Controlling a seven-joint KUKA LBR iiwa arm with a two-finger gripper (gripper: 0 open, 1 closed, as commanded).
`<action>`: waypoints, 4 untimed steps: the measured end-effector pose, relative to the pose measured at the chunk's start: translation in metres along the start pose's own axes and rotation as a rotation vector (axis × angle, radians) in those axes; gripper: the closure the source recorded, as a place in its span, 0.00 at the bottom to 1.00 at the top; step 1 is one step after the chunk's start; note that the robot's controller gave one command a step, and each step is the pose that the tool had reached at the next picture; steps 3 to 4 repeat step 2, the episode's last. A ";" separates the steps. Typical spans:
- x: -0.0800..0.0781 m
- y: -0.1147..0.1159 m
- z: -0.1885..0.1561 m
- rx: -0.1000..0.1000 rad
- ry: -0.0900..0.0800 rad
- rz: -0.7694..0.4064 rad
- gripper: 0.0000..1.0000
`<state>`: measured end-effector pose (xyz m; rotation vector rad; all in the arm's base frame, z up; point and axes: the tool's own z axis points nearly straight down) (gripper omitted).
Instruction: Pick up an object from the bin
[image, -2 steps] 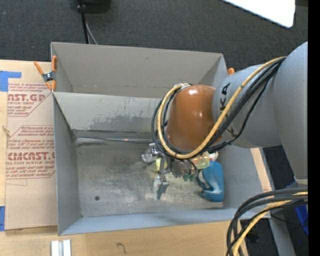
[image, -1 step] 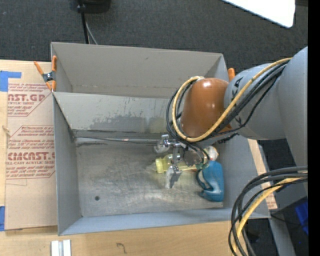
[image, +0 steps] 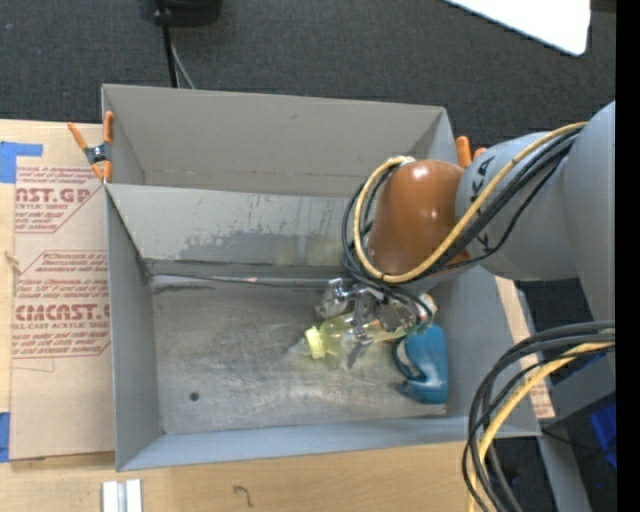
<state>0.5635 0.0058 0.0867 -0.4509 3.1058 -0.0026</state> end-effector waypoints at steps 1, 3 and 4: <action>0.000 0.000 0.000 0.000 0.000 0.000 1.00; 0.016 -0.004 -0.160 -0.001 -0.003 0.007 1.00; 0.016 -0.004 -0.160 -0.001 -0.003 0.007 1.00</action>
Offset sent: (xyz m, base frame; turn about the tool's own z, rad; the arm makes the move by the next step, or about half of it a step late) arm -0.0165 -0.0089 0.1590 0.0070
